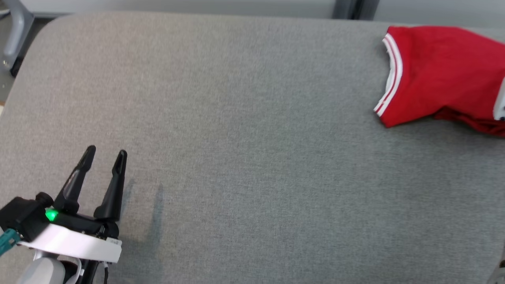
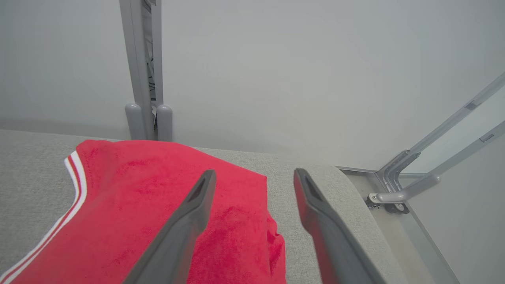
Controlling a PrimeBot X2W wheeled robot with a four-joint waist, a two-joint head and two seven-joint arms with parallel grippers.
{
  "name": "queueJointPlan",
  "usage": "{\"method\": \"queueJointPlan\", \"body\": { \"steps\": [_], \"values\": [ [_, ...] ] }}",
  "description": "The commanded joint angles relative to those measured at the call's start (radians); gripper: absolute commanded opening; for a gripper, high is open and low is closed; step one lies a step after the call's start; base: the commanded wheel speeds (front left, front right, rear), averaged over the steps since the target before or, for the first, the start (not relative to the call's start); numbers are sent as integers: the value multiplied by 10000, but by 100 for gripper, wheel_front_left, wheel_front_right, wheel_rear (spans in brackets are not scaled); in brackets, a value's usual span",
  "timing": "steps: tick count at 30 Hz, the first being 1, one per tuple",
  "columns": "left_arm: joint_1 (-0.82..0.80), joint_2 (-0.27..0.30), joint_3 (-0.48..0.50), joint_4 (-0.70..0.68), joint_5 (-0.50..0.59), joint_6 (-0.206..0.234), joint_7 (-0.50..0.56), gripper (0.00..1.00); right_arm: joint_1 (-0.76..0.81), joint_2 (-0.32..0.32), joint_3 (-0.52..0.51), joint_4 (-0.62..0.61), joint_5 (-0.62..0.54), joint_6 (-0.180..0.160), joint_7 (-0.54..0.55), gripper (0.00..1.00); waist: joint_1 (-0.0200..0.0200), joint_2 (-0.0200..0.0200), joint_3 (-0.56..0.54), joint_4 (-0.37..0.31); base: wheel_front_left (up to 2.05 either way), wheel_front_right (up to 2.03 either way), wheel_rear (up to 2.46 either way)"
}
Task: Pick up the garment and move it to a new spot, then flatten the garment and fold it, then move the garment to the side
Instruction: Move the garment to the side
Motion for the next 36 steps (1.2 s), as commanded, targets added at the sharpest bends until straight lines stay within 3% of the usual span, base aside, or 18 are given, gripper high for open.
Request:
{"method": "queueJointPlan", "body": {
  "steps": [1,11,17,21,27,36],
  "values": [
    [115,-3,53,49,79,-15,-43,100,171,17,91,78,-17,0,-214,100,0,-1,-469,-222,0,0,0],
    [988,-422,459,102,454,285,-42,100,996,109,1994,-13,2231,0,-1960,100,0,-1,-2166,-1044,0,0,0],
    [1438,-487,602,-74,564,590,-42,100,2240,5,3279,-1146,4000,0,-2532,100,0,-1,-2853,-1416,0,0,0],
    [1673,-544,701,-277,485,709,-42,100,3233,109,3587,-2195,5061,0,-2438,100,0,-1,-3129,-1585,0,0,0],
    [1887,-517,892,-487,406,911,-37,100,4638,263,3861,-3594,5745,0,-2555,100,0,-1,-3306,-1704,0,0,0],
    [2326,-668,1183,-230,410,1060,-39,100,6725,514,4226,-4549,6419,0,-3188,100,0,-1,-3451,-1685,0,0,0]
  ]
}}
